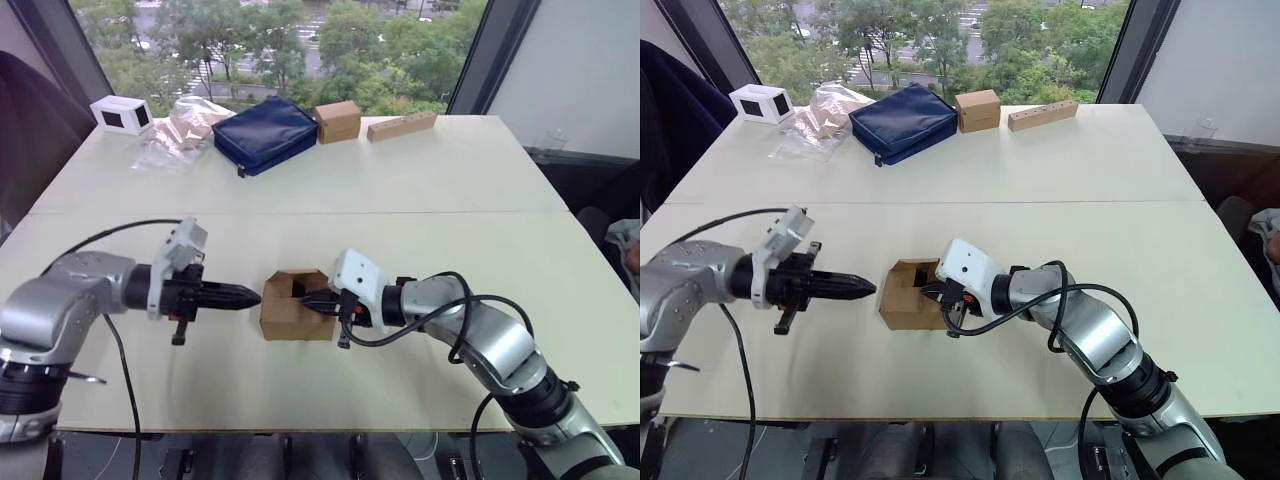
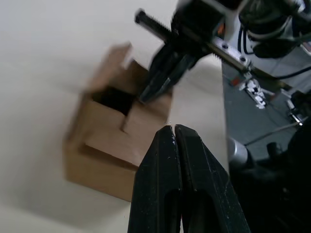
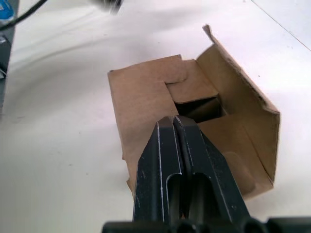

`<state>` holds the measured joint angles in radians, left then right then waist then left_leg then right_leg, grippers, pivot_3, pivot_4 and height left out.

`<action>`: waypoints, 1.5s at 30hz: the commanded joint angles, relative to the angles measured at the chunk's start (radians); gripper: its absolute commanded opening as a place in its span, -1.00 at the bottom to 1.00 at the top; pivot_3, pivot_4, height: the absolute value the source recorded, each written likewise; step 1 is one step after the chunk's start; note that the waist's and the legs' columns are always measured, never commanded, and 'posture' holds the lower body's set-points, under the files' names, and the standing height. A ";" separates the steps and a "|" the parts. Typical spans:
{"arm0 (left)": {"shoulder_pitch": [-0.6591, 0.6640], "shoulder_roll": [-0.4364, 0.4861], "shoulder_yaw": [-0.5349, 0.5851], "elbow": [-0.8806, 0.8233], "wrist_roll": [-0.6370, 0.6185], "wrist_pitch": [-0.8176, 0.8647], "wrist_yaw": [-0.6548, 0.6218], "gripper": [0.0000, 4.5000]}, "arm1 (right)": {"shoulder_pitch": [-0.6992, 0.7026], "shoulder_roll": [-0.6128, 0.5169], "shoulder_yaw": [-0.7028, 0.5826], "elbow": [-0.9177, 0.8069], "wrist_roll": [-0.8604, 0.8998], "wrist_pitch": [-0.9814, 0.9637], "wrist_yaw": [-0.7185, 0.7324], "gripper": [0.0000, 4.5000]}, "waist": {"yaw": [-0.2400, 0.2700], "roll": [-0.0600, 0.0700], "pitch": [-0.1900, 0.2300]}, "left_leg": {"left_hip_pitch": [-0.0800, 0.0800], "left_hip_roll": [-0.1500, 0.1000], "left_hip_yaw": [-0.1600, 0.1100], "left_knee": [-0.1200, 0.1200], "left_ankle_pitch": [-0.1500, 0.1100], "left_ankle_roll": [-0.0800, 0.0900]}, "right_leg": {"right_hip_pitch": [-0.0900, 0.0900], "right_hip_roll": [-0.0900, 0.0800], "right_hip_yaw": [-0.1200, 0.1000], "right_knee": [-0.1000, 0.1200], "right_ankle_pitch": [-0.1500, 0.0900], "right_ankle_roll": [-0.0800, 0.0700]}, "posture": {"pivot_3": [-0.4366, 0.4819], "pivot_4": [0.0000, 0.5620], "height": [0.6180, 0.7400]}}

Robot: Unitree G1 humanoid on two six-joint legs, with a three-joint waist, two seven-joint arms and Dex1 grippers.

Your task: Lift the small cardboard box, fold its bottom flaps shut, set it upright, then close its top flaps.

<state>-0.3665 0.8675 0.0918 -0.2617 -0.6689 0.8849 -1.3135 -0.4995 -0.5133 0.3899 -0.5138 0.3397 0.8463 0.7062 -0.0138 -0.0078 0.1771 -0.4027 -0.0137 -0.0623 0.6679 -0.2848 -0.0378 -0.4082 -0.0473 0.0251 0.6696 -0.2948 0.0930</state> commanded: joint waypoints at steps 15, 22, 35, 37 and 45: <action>0.043 -0.072 -0.119 0.055 0.062 -0.116 0.099 -0.98 | -0.010 0.069 -0.172 -0.089 0.205 0.079 0.022 -1.00 | -0.002 0.000 0.000 | 0.000 0.000 0.001 0.000 0.000 0.000 | -0.001 0.000 0.000 0.000 0.000 0.000 | -0.05 -0.47 1.00; 0.039 -0.080 -0.120 0.085 0.057 -0.125 0.100 -0.98 | -0.113 0.074 -0.289 0.018 0.239 0.051 -0.031 -1.00 | -0.003 0.000 0.000 | 0.001 0.001 0.001 0.000 0.000 0.000 | 0.000 0.000 0.000 0.000 0.000 0.000 | -0.05 -0.47 1.00; 0.066 -0.080 -0.094 0.066 0.050 -0.139 0.143 -0.98 | -0.097 0.023 0.005 0.084 0.011 -0.065 0.022 -1.00 | -0.001 0.000 0.000 | 0.002 0.000 0.002 -0.002 0.000 0.000 | 0.001 0.000 0.001 -0.001 0.000 0.000 | -0.05 -0.47 1.00; 0.071 -0.077 -0.090 0.060 0.045 -0.137 0.144 -0.98 | -0.087 0.025 0.004 0.074 0.007 -0.059 0.024 -1.00 | -0.002 0.000 0.000 | 0.003 0.000 0.002 -0.002 0.000 0.000 | 0.001 0.000 0.001 -0.001 0.000 0.000 | -0.05 -0.47 1.00; 0.060 -0.045 0.055 0.067 -0.076 -0.045 0.173 -0.98 | -0.066 0.025 -0.001 0.081 -0.017 -0.065 0.018 -1.00 | -0.005 0.000 0.000 | 0.003 0.003 0.002 -0.002 0.000 0.000 | 0.001 0.001 0.001 -0.001 0.000 0.000 | -0.05 -0.47 1.00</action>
<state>-0.2776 0.8177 0.0995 -0.2043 -0.7157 0.8353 -1.1519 -0.5576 -0.4909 0.4048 -0.4105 0.3280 0.7979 0.7233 -0.0186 -0.0075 0.1772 -0.3998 -0.0108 -0.0606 0.6658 -0.2848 -0.0377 -0.4073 -0.0466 0.0261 0.6690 -0.2949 0.0925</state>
